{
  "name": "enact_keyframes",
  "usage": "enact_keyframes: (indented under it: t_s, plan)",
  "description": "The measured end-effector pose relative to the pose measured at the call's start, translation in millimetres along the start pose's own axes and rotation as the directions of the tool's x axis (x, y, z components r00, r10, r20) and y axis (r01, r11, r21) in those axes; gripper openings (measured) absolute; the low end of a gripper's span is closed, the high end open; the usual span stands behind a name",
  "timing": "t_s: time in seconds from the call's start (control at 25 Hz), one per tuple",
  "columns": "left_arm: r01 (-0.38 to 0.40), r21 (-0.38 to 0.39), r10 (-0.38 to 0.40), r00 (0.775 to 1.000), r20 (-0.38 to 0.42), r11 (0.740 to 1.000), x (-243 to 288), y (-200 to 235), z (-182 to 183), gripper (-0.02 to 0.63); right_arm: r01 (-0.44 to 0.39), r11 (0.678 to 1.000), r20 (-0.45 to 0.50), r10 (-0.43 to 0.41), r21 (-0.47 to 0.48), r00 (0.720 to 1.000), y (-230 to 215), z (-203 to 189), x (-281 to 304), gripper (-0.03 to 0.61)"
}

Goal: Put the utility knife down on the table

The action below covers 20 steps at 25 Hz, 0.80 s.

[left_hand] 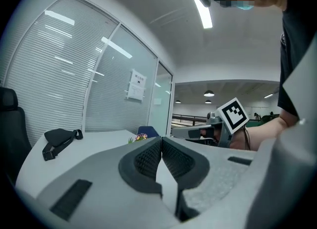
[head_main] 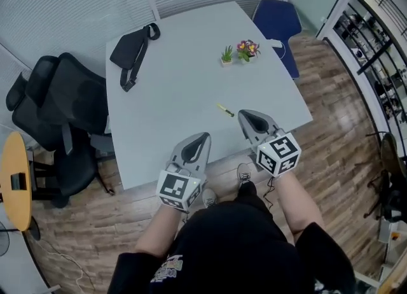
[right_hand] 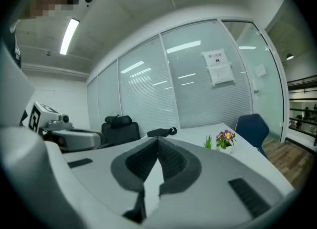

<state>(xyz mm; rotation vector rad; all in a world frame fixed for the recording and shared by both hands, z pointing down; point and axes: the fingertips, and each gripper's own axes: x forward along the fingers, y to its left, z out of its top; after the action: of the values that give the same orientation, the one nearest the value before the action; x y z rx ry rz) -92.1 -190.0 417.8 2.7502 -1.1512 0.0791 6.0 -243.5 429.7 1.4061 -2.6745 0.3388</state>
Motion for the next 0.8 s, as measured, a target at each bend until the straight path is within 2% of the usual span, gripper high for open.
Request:
enact_keyframes:
  t_s: [0.2,0.4,0.8]
  plan:
    - [0.051,0.031,-0.051,0.999,0.007,0.998,-17,-10,9,0.006,0.045,0.998,0.083,-0.042,-0.039,0.996,31,31,-40,0.003]
    - [0.059,0.031,-0.059,0.998,0.009,0.998,-30,-20,10,0.006,0.050,0.998,0.094,-0.046,-0.047,0.995,51,32,-63,0.003]
    - [-0.034,0.020,0.034,0.999,0.017,0.999,-41,-73,7,0.006,-0.022,0.998,0.107,0.029,-0.066,0.994,52,34,-115,0.003]
